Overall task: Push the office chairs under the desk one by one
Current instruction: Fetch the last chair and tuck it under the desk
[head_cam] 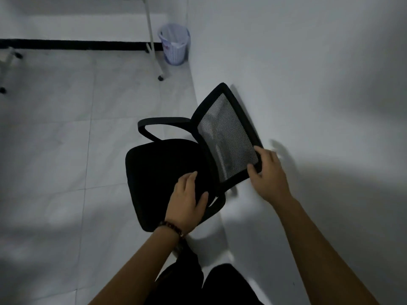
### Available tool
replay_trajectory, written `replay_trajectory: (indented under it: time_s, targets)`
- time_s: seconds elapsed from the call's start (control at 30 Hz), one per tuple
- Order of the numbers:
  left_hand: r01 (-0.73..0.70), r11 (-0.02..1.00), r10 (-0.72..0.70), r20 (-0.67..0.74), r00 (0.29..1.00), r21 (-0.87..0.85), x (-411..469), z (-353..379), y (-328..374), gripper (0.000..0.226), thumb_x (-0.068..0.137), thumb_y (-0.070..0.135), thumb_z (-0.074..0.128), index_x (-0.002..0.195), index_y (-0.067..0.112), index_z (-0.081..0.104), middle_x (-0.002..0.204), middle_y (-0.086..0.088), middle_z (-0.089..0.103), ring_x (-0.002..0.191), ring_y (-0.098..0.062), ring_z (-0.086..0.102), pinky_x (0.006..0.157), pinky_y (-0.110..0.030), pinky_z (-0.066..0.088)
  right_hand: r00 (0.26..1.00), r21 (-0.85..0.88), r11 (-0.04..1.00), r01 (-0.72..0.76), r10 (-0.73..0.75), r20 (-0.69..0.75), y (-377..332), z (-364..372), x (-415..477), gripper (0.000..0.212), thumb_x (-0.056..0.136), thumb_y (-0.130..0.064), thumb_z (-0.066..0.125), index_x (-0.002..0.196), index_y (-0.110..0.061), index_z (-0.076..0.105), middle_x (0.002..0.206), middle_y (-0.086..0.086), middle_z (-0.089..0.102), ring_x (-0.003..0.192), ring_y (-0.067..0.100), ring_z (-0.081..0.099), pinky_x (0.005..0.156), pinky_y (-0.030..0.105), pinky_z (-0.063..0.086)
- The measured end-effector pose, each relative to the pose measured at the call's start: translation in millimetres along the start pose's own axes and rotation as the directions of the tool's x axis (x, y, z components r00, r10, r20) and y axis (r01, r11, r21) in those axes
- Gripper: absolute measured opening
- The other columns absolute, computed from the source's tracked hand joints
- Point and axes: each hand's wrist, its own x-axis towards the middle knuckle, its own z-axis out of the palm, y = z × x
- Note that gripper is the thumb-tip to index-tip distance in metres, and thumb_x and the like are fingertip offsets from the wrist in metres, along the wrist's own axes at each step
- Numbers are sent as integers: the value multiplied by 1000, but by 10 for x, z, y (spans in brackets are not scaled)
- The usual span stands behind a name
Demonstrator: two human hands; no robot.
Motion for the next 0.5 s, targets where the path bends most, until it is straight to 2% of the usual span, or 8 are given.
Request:
replay_trajectory:
  time_s: [0.1,0.17,0.27,0.33,0.43,0.5]
  targets:
    - [-24,999,21,67,998,47,461,124,53,62,93,36,53,145,14,27,146,-7,31,129,-23,37,105,-37,40,997,-33,997,-69,70,44,60,-18,661,53,94,-27,57,143,-16,39,136,11,44,119,28,50,97,39,45]
    - [-49,997,42,115,993,63,690,260,54,63,93,35,52,145,12,28,146,-8,32,129,-24,37,105,-36,39,992,-42,994,-102,104,74,89,14,1057,56,94,-29,58,144,-15,38,136,13,43,122,29,48,100,39,43]
    - [-56,997,46,178,983,50,954,516,25,63,92,33,53,145,11,28,145,-9,34,131,-24,36,107,-34,36,986,-109,987,-121,132,101,129,123,1641,60,95,-32,56,147,-11,34,144,16,40,130,30,41,106,38,35]
    - [-33,999,24,217,976,40,1083,691,1,65,92,33,53,146,12,26,146,-7,32,132,-24,34,107,-33,34,978,-164,977,-135,158,134,203,252,1990,64,97,-38,50,151,-10,28,153,15,32,140,31,33,113,41,28]
    - [-10,1000,6,267,964,13,1244,935,-16,68,91,33,54,148,13,22,148,-6,29,133,-22,32,107,-32,34,955,-141,979,-144,175,241,376,520,2287,65,100,-47,37,153,-13,22,159,11,24,145,27,25,119,45,21]
    - [-16,1000,18,294,956,-8,1321,1051,-14,69,90,32,55,148,12,22,148,-7,29,134,-23,31,108,-33,34,951,-152,983,-106,145,274,470,665,2310,62,103,-43,33,155,-14,15,161,7,20,146,22,21,120,39,16]
